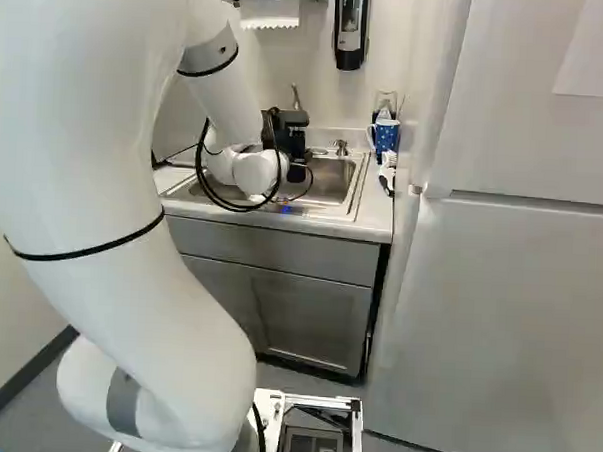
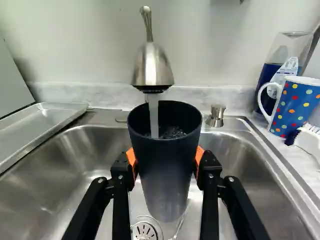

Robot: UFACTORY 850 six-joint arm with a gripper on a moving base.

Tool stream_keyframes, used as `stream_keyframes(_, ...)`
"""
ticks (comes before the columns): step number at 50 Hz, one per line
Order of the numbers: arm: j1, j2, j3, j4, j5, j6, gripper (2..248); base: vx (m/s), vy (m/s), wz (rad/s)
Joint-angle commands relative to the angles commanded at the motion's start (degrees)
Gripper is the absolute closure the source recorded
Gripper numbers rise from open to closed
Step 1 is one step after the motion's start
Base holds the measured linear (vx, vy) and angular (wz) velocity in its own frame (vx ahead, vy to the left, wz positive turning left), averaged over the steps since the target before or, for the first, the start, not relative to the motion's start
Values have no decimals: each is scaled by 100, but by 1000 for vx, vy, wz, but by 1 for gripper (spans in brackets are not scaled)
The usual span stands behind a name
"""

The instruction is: Rinse the cup and place it in the tray

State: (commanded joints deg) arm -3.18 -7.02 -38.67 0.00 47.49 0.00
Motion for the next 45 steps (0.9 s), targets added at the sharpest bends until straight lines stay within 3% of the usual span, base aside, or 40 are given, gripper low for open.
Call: stream_keyframes(45,0,0,0,0,0,0,125,0,0,0)
